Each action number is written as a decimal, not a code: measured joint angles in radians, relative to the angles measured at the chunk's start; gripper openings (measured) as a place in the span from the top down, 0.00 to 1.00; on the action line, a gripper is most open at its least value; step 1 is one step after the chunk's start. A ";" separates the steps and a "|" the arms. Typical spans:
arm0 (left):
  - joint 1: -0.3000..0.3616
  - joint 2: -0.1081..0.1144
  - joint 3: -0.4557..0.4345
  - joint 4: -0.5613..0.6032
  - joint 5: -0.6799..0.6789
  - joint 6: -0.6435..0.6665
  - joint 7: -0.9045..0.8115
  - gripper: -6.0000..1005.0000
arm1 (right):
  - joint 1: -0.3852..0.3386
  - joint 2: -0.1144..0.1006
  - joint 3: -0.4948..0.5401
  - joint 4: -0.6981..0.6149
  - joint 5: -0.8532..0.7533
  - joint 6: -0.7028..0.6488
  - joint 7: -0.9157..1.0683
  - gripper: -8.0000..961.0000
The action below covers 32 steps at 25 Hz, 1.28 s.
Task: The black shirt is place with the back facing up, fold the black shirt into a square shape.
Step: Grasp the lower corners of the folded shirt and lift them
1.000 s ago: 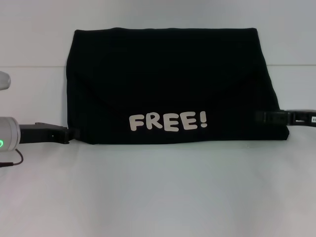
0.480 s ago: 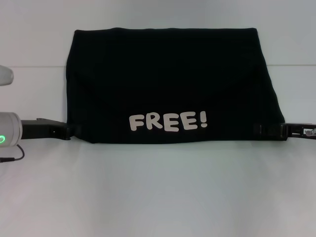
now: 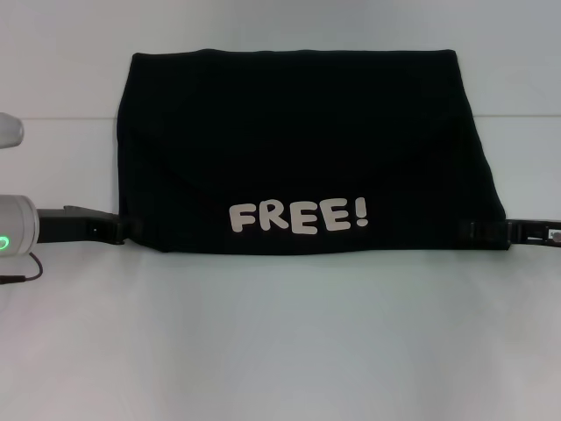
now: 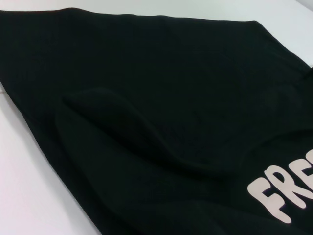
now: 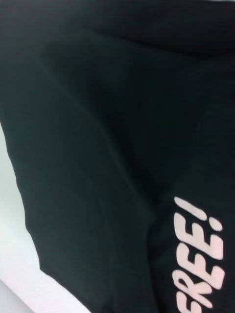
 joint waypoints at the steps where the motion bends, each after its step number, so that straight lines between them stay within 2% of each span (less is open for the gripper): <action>1: 0.000 0.000 0.000 0.000 0.000 0.000 0.000 0.98 | -0.001 -0.002 0.000 0.000 0.000 0.003 0.001 0.18; 11: -0.001 -0.002 0.001 -0.001 0.000 -0.002 -0.001 0.97 | -0.003 -0.004 -0.007 0.007 -0.003 0.009 0.005 0.24; 19: -0.002 0.000 0.000 -0.001 0.000 -0.002 -0.002 0.97 | -0.007 -0.008 -0.009 0.001 -0.003 -0.069 0.006 0.28; 22: -0.002 -0.001 0.001 -0.001 0.000 -0.002 -0.002 0.97 | -0.012 -0.011 -0.009 0.000 -0.003 -0.073 0.006 0.54; 27: -0.001 -0.003 0.002 -0.001 0.000 -0.002 -0.002 0.96 | -0.017 -0.011 -0.009 -0.001 -0.003 -0.070 0.005 0.76; 32: 0.002 -0.005 0.002 -0.001 0.000 -0.003 -0.002 0.96 | -0.021 -0.011 -0.009 -0.001 -0.003 -0.067 0.000 0.86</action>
